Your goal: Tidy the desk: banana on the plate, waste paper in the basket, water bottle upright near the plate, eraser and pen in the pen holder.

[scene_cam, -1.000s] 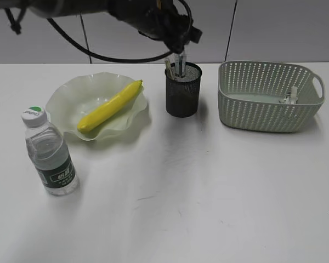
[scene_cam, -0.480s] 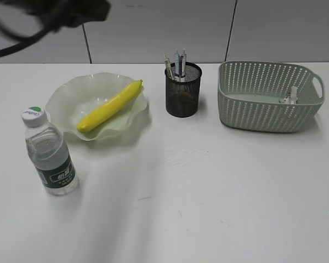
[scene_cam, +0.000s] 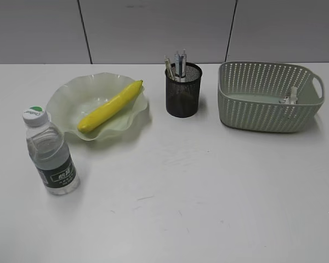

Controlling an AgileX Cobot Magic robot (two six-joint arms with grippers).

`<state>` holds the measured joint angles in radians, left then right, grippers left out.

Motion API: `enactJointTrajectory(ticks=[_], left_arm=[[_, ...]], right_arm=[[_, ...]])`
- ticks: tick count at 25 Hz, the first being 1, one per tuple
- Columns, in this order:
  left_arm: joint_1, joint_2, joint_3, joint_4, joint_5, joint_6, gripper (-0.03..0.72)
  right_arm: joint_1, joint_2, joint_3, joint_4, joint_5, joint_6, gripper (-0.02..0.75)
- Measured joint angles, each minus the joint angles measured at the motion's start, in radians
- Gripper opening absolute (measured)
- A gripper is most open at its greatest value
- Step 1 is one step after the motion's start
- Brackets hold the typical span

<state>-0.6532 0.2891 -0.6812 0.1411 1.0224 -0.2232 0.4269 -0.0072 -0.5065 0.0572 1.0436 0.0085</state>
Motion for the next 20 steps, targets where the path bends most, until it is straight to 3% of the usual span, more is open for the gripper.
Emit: enactJointTrajectory(ticks=[7, 20], left_arm=[[0.000, -0.248, 0.088, -0.044, 0.182, -0.007, 0.443], [0.000, -0.276, 0.142, -0.054, 0.045, -0.009, 0.435]], right_arm=[[0.000, 0.000, 0.000, 0.001, 0.000, 0.000, 0.330], [0.000, 0.000, 0.000, 0.003, 0.000, 0.000, 0.286]])
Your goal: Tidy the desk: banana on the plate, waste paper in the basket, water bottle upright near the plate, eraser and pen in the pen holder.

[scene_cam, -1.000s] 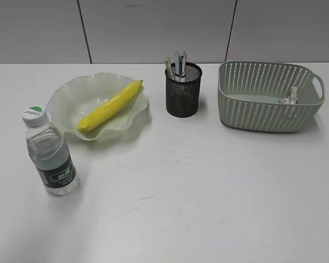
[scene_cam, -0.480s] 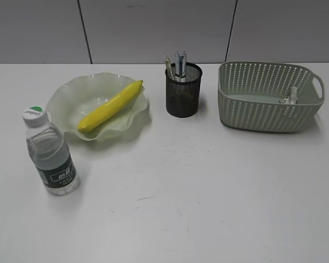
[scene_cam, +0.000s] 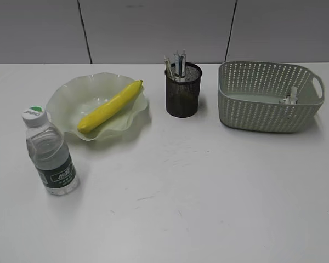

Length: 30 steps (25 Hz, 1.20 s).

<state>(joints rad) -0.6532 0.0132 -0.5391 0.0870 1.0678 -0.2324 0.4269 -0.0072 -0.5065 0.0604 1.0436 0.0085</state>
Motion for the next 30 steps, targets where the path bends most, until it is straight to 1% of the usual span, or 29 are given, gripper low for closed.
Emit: enactJointTrajectory(ticks=[9, 11, 12, 18, 21, 24, 30], left_arm=[[0.008, 0.000, 0.000, 0.000, 0.000, 0.000, 0.435], [0.050, 0.000, 0.000, 0.000, -0.002, 0.000, 0.435], [0.078, 0.000, 0.000, 0.000, -0.002, 0.000, 0.435], [0.371, -0.007, 0.000, 0.000, -0.005, 0.000, 0.435], [0.454, -0.019, 0.001, 0.000, -0.006, 0.000, 0.435], [0.475, -0.019, 0.001, -0.001, -0.006, 0.000, 0.435], [0.477, -0.019, 0.001, -0.001, -0.006, 0.000, 0.435]], right_arm=[[-0.003, 0.000, 0.000, 0.001, -0.001, 0.000, 0.283], [-0.030, 0.000, 0.000, 0.001, -0.001, 0.000, 0.283], [-0.059, 0.000, 0.000, 0.001, -0.001, 0.000, 0.283], [-0.293, 0.000, 0.000, 0.001, -0.001, 0.000, 0.280], [-0.384, 0.000, 0.000, 0.002, -0.001, 0.000, 0.280], [-0.414, 0.000, 0.001, 0.002, -0.001, 0.000, 0.280], [-0.416, -0.001, 0.001, 0.002, -0.001, 0.000, 0.279]])
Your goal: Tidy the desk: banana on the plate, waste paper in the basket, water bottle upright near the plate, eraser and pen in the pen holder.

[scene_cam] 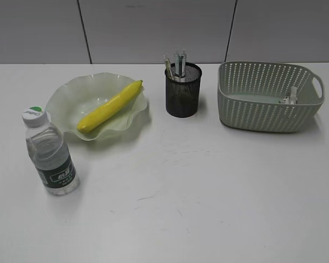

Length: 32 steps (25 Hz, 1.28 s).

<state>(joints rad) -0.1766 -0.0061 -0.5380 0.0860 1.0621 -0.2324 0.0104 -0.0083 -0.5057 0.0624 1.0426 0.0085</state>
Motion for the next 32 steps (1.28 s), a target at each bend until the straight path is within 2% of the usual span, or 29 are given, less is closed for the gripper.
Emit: enactJointTrajectory(ticks=[9, 15, 32], left_arm=[[0.000, 0.000, 0.000, 0.021, 0.000, 0.000, 0.435], [0.000, 0.000, 0.000, 0.021, 0.000, 0.005, 0.435], [0.000, 0.000, 0.000, 0.021, 0.000, 0.033, 0.435]], right_arm=[[0.000, 0.000, 0.000, -0.001, -0.001, -0.009, 0.279], [0.000, 0.000, 0.000, 0.031, -0.001, -0.120, 0.279], [0.000, -0.001, 0.000, 0.038, -0.003, -0.130, 0.279]])
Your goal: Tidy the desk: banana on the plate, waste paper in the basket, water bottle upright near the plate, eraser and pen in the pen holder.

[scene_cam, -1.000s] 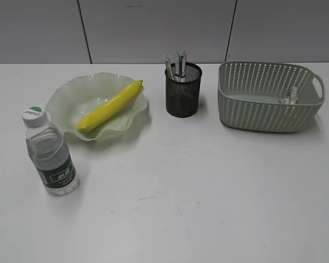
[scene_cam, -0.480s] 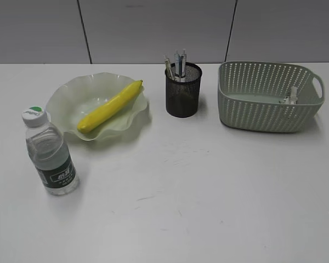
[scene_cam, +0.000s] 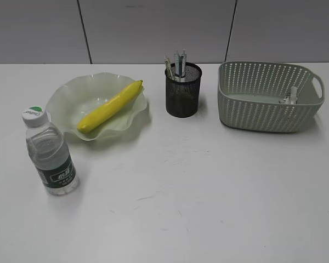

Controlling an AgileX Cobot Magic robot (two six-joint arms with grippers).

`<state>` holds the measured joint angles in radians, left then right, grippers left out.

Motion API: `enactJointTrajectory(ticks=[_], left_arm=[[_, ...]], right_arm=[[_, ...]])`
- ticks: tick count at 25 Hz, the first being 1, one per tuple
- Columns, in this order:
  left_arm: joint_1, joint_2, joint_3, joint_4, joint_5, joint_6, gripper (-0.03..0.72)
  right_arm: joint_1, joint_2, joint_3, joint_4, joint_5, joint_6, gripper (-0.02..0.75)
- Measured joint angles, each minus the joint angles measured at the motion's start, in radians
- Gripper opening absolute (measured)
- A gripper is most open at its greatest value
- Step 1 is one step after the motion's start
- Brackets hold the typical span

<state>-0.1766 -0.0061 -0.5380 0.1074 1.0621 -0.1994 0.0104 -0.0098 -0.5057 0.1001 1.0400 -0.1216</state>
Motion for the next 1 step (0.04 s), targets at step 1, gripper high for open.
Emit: enactJointTrajectory(ticks=[1], left_arm=[[0.000, 0.000, 0.000, 0.000, 0.000, 0.000, 0.435]], right_arm=[[0.000, 0.000, 0.000, 0.000, 0.000, 0.000, 0.279]])
